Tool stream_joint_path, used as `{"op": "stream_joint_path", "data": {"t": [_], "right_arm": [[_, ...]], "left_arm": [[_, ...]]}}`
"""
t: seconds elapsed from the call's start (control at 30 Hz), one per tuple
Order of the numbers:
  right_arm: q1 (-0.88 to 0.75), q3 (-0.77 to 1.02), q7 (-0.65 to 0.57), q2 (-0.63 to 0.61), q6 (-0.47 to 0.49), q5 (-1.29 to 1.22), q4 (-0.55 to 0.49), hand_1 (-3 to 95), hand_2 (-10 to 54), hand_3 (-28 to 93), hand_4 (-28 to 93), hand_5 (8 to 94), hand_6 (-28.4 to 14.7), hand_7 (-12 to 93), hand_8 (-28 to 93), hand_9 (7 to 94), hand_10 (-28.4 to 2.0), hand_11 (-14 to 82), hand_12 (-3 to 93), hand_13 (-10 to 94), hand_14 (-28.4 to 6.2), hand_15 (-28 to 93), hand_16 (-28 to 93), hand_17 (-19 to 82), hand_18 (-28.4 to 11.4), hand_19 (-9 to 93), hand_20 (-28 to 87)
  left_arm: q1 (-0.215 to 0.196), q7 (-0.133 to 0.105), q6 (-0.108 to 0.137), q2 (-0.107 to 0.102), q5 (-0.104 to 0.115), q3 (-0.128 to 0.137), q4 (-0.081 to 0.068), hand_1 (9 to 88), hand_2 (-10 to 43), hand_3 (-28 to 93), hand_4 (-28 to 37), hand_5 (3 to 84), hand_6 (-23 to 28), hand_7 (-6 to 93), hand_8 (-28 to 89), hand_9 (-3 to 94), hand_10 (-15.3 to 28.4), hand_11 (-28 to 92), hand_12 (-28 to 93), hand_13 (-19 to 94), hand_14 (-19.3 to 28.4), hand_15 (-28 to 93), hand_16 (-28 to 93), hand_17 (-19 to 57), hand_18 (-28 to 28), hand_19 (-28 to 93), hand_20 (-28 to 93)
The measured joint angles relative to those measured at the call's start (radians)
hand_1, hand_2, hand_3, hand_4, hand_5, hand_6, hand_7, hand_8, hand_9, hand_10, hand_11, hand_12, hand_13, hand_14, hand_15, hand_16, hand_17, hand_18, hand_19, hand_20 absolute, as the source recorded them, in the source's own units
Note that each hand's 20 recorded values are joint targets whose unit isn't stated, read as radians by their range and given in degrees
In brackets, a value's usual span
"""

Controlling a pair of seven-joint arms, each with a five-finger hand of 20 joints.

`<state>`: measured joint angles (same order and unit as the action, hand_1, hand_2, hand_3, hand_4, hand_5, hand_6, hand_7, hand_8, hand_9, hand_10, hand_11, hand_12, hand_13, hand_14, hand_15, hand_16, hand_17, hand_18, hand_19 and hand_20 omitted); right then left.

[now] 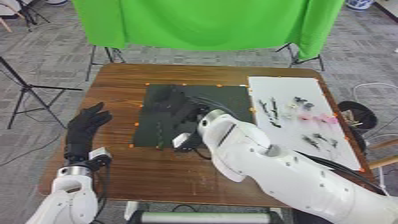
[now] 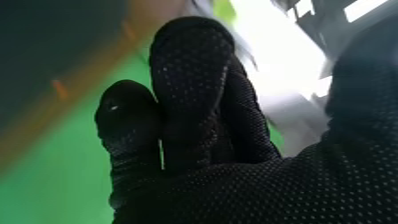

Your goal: Arrange flowers

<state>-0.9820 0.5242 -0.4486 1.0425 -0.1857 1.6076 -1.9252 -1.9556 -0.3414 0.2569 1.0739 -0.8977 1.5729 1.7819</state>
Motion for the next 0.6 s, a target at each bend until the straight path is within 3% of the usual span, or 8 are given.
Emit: {"op": "stream_joint_path", "data": {"t": [0.13,0.3,0.6], "right_arm": [[-0.093,0.189,0.002,-0.107,0.002,0.139,-0.145,21.4,-9.5,61,-15,50.9,-5.4,10,-7,55.3,-17.0,7.9,15.7,85,-6.9,58,21,61,-13.8,93,38],[-0.256,0.464,-0.045,-0.276,0.049,0.294,-0.254,20.8,-9.5,60,-17,51.0,-5.9,10,-6,56.3,-17.9,9.0,17.6,85,-7.2,58,20,60,-13.9,93,38],[-0.716,0.905,-0.141,-0.493,0.09,0.382,-0.284,22.2,-9.5,58,-18,54.5,-6.8,11,-6,62.6,-18.4,12.5,18.3,86,-6.8,58,20,61,-13.1,93,38]], "left_arm": [[-0.02,0.003,0.0,0.0,0.0,0.019,0.011,15.5,0.1,71,-28.3,50.9,3.4,12.2,-8,51.6,14.8,19,9,44,16.6,22,-5,10.6,10.2,6,16],[-0.033,0.003,0.0,0.001,0.0,0.027,0.012,16.5,-0.4,71,-28.3,50.9,3.3,12.3,-8,51.6,14.8,19,9,44,16.7,22,-5,10.9,10.3,7,16],[-0.048,0.004,0.001,0.003,0.0,0.039,0.024,17.2,-0.7,71,-28.3,50.8,3.4,12.4,-8,51.8,14.8,19,9,44,16.8,22,-5,11.4,10.4,7,17]]}}
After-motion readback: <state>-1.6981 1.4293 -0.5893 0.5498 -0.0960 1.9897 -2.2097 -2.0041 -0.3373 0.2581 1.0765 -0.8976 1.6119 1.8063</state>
